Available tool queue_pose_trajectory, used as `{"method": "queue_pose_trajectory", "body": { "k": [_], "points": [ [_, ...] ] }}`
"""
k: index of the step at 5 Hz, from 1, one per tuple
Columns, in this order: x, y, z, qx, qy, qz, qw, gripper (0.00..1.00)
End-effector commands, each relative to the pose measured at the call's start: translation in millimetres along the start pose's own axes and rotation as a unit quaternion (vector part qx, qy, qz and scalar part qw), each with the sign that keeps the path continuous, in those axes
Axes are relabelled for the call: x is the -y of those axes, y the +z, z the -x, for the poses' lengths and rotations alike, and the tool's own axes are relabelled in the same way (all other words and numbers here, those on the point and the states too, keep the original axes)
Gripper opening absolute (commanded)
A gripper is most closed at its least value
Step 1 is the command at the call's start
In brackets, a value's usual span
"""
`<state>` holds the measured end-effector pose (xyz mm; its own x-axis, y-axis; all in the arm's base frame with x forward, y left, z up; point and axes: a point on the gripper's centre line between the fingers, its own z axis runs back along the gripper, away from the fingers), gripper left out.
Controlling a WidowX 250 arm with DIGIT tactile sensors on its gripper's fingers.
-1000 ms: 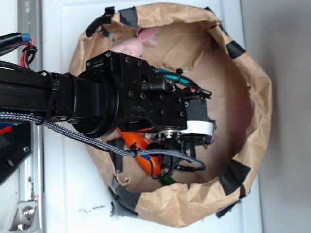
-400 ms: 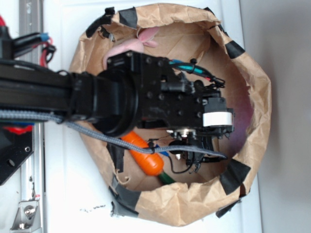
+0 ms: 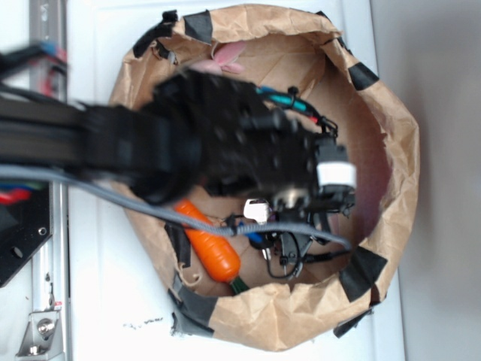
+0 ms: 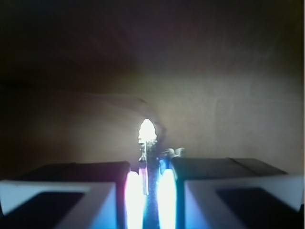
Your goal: Grab the silver keys.
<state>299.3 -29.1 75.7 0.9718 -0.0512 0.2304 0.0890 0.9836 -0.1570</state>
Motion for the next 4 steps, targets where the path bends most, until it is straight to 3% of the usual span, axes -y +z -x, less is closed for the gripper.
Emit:
{"method": "queue_pose_trajectory", "body": {
  "k": [1,2,4],
  "points": [
    [-8.8,121.5,-19.3,0.008,0.049,0.129,0.990,0.00],
    [-0.7,145.7,-19.1,0.022,0.042,0.113,0.992,0.00],
    [9.7,124.0,-9.7,0.037,0.031,0.069,0.996,0.00]
  ]
}}
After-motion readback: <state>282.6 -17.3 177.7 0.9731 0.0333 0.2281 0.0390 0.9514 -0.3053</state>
